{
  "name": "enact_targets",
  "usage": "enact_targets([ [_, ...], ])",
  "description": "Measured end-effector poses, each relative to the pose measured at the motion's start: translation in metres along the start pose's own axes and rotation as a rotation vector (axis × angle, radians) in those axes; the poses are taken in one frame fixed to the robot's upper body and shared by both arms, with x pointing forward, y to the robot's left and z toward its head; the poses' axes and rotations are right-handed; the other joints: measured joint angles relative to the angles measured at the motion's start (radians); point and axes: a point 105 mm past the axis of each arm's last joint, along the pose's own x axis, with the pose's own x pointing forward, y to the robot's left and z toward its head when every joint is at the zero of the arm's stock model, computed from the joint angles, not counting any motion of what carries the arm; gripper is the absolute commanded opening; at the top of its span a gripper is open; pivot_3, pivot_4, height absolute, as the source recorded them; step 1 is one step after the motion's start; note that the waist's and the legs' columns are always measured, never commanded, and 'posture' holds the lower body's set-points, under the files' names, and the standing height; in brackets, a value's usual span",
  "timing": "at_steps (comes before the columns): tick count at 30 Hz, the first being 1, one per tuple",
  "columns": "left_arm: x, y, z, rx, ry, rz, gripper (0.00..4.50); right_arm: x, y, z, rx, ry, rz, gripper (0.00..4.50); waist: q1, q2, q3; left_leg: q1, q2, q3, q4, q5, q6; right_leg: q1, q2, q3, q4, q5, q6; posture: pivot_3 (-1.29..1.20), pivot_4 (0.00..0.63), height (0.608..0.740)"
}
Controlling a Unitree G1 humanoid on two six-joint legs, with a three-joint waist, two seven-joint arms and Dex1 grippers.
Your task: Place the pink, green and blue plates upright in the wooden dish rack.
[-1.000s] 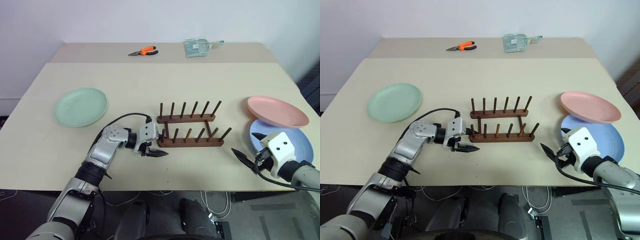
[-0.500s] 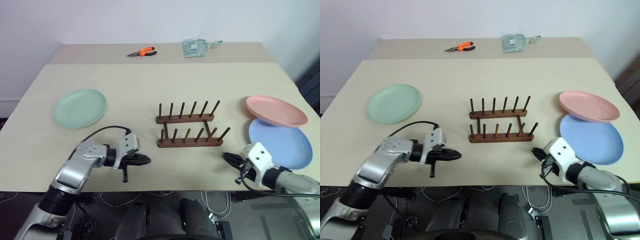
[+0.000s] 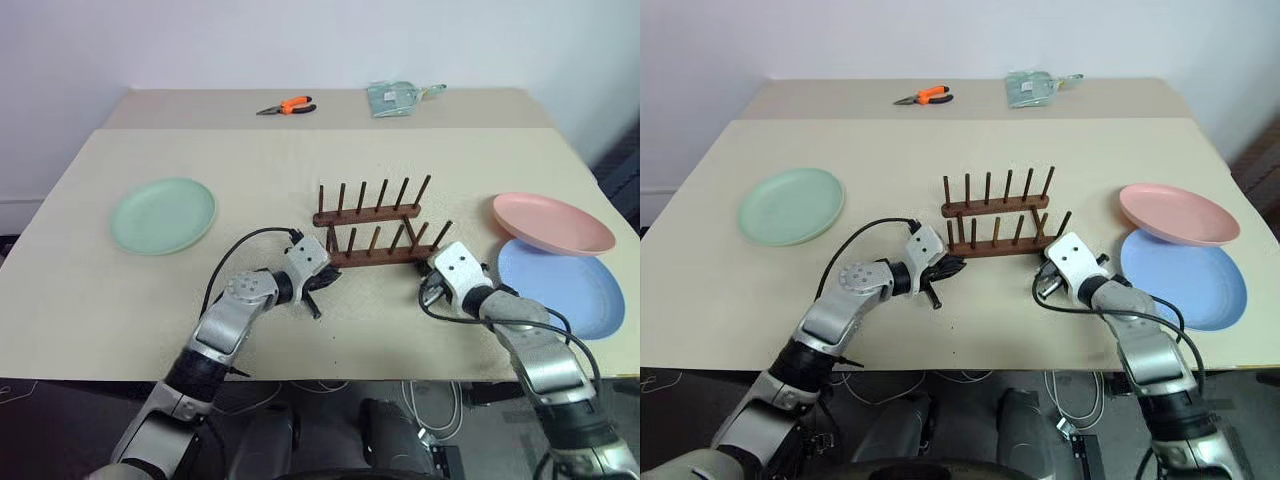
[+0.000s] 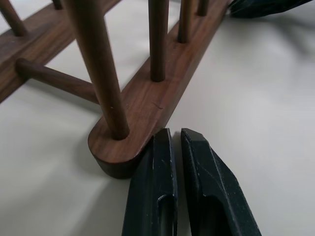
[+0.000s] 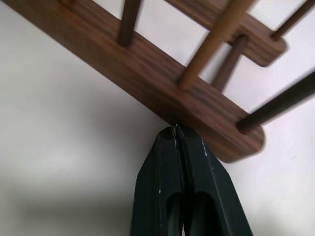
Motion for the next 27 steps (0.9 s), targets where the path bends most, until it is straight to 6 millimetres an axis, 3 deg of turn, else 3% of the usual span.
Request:
enact_targets([
  [5, 0.003, 0.022, 0.000, -0.006, -0.007, 0.079, 0.32, 0.011, -0.015, 0.000, -0.013, 0.004, -0.035, 0.00, -0.004, 0.000, 0.000, 0.001, 0.000, 0.000, 0.000, 0.000, 0.000, 0.000, 0.000, 0.000, 0.001, 0.001, 0.001, 0.00, 0.150, 0.740],
  [6, 0.003, 0.025, 0.000, -0.004, -0.010, 0.087, 0.27, 0.011, -0.016, 0.000, -0.013, 0.002, -0.034, 0.24, -0.004, 0.000, 0.000, 0.001, 0.000, 0.000, 0.000, 0.000, 0.000, 0.000, 0.000, 0.000, 0.001, 0.001, 0.001, 0.00, 0.150, 0.740],
  [8, 0.002, 0.028, 0.000, -0.009, -0.013, 0.099, 0.26, 0.010, -0.017, 0.001, -0.016, -0.004, -0.031, 0.86, -0.006, 0.000, 0.000, 0.001, 0.000, 0.000, -0.001, 0.000, 0.000, 0.000, 0.000, 0.000, 0.001, 0.003, -0.002, 0.00, 0.150, 0.740],
  [10, 0.000, 0.028, -0.001, -0.003, -0.013, 0.097, 0.26, 0.003, -0.022, 0.003, -0.049, -0.013, -0.031, 1.80, -0.006, 0.000, 0.000, 0.000, 0.000, 0.000, -0.001, 0.000, 0.000, -0.001, 0.000, 0.000, 0.001, 0.003, -0.002, 0.00, 0.150, 0.740],
  [14, -0.016, 0.021, -0.005, 0.011, -0.020, 0.050, 0.26, -0.035, -0.053, 0.024, -0.231, -0.036, -0.071, 3.78, -0.009, 0.001, 0.000, -0.001, 0.000, 0.001, -0.003, 0.000, 0.000, -0.002, 0.000, 0.001, 0.000, 0.003, -0.001, 0.00, 0.150, 0.740],
  [16, -0.021, 0.009, -0.005, -0.010, -0.036, -0.012, 0.26, -0.055, -0.075, 0.036, -0.345, -0.018, -0.115, 3.78, -0.006, 0.001, 0.000, -0.001, 0.000, 0.001, -0.003, 0.000, 0.000, -0.002, 0.000, 0.001, 0.000, 0.001, 0.001, 0.00, 0.150, 0.740],
  [19, -0.028, -0.013, 0.004, -0.048, -0.091, -0.123, 0.26, -0.081, -0.104, 0.029, -0.517, 0.118, -0.159, 3.78, 0.002, 0.000, 0.001, -0.002, 0.000, 0.001, -0.002, 0.000, 0.000, -0.002, 0.000, 0.000, -0.002, -0.001, -0.001, 0.00, 0.150, 0.740],
  [22, -0.032, -0.024, 0.020, -0.040, -0.144, -0.200, 0.26, -0.087, -0.119, 0.010, -0.558, 0.212, -0.192, 3.78, 0.000, 0.000, 0.001, -0.002, 0.000, 0.002, -0.002, 0.000, 0.000, -0.002, 0.000, 0.001, -0.002, -0.002, -0.002, 0.00, 0.150, 0.740],
  [26, -0.032, -0.030, 0.024, -0.047, -0.152, -0.234, 0.26, -0.086, -0.134, -0.023, -0.570, 0.329, -0.226, 3.78, -0.006, 0.000, 0.001, -0.002, 0.000, 0.003, -0.002, 0.000, 0.000, -0.002, 0.000, 0.001, -0.001, -0.001, -0.002, 0.00, 0.150, 0.740],
  [27, -0.031, -0.031, 0.025, -0.052, -0.159, -0.239, 0.26, -0.084, -0.138, -0.029, -0.576, 0.350, -0.232, 3.55, -0.006, 0.001, 0.001, -0.002, 0.000, 0.003, -0.002, 0.000, 0.000, -0.002, 0.000, 0.001, -0.002, 0.000, -0.003, 0.00, 0.150, 0.740],
])
